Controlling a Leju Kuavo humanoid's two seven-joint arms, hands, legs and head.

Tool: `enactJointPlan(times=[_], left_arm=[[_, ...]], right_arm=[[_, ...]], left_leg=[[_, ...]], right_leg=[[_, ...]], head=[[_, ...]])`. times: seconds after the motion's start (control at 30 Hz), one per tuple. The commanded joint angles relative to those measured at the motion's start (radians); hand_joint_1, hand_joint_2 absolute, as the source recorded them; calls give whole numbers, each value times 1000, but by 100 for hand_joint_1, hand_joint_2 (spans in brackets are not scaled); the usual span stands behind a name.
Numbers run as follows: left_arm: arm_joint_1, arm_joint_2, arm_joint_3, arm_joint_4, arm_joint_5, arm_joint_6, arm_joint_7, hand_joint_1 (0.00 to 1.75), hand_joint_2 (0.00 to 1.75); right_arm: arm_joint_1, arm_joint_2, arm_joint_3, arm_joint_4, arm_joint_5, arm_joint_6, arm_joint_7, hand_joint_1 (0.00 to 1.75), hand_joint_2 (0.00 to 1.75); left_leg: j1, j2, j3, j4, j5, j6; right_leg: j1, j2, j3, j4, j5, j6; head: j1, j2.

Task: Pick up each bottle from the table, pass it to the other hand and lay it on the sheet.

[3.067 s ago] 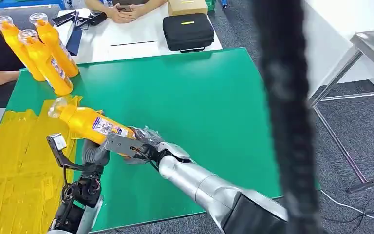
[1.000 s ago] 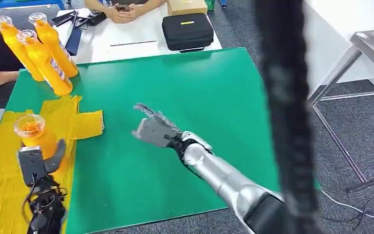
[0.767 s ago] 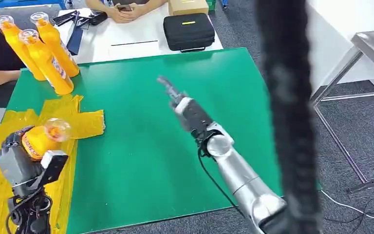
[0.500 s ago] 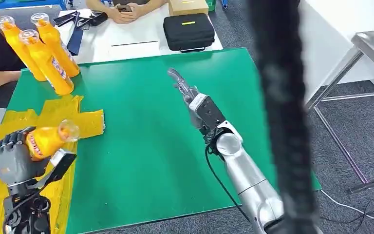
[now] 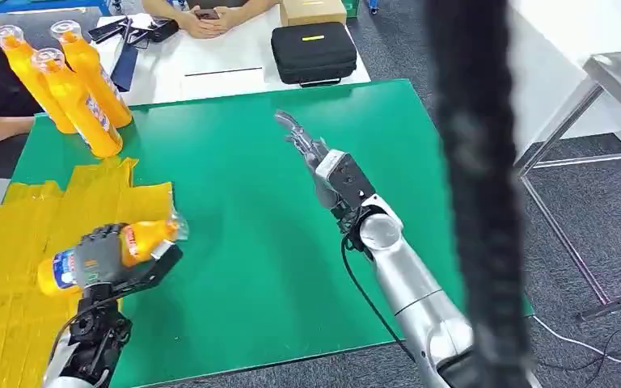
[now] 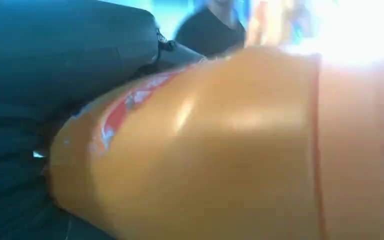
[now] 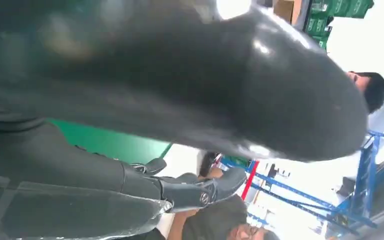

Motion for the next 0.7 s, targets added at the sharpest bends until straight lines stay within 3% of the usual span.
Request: enactJointPlan(times=[0.03, 0.07, 0.1, 0.13, 0.17, 0.3, 0.63, 0.7], left_arm=[[-140, 47, -113, 392, -6, -112, -10, 70, 175], [-140, 47, -113, 392, -6, -112, -10, 70, 175], [-140, 47, -113, 392, -6, -112, -10, 2, 175], [-139, 47, -114, 392, -3, -119, -2, 0, 175], [-141, 48, -113, 395, -5, -133, 20, 0, 0], [-144, 52, -117, 390, 3, -151, 39, 0, 0], [-176, 36, -15, 340, 197, -221, -183, 0, 0], [-187, 16, 67, 306, 368, -254, -331, 0, 0]], right_arm=[[-57, -19, 26, 106, -12, 4, -7, 0, 0], [-57, -19, 26, 106, -12, 4, -7, 0, 0], [-57, -19, 26, 106, -12, 4, -7, 0, 0], [-56, -17, 24, 105, -13, 2, -7, 0, 0], [-55, -17, 24, 106, -13, 1, -7, 0, 0], [-50, -16, 23, 116, -11, -3, -8, 0, 0], [-66, -12, 24, 187, 13, -12, -9, 0, 0], [-56, -16, 12, 182, 29, -52, -26, 0, 0]], left_leg=[[1, 1, 7, 0, -3, -3], [1, 1, 8, -1, -2, -3], [0, 0, 8, -1, -2, -3], [0, -1, 8, -1, -1, -2], [0, 1, 11, -1, -2, -3], [2, 3, 16, -1, -3, -4], [0, -3, 19, -1, 1, -1], [0, -3, 19, -1, 1, -1]], right_leg=[[1, -1, 8, 0, -3, -1], [1, -1, 8, -1, -2, -1], [0, -1, 9, -1, -2, 0], [0, -2, 8, -1, -1, 0], [0, -1, 12, -1, -2, -1], [2, 1, 16, -1, -2, 0], [0, -4, 20, 0, -2, 1], [1, -4, 20, -1, -2, 1]], head=[[0, 0], [0, 0], [0, 0], [0, 0], [0, 0], [0, 0], [0, 0], [0, 0]])
